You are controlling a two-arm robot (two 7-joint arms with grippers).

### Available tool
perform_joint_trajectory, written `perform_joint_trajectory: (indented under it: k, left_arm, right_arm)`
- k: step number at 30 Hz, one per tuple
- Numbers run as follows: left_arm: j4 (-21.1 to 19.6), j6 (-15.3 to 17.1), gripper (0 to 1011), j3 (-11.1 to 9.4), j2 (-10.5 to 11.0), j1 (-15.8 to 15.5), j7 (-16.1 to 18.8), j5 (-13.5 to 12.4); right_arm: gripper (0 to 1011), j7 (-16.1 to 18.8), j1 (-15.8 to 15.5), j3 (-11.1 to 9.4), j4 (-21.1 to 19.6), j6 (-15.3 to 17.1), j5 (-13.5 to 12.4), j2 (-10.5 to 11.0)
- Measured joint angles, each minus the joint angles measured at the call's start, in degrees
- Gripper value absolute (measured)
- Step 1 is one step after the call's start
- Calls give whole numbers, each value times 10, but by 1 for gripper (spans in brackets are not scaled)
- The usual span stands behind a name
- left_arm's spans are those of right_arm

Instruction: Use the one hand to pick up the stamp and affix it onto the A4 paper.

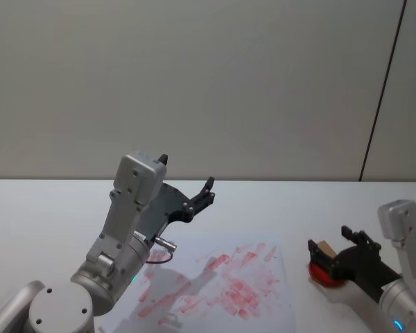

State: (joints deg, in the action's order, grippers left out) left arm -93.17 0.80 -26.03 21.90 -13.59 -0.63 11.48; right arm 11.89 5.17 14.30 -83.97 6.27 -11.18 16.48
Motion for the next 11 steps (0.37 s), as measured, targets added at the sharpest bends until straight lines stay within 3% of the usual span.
perform_joint_trajectory:
  k: [7, 11]
  left_arm:
    - [0, 0, 1003, 0, 0, 0, 0, 0]
    - [0, 0, 1002, 0, 0, 0, 0, 0]
  right_arm:
    - [957, -17, -3, 0, -31, -14, -15, -5]
    - [1001, -24, -4, 0, -43, -18, -19, -7]
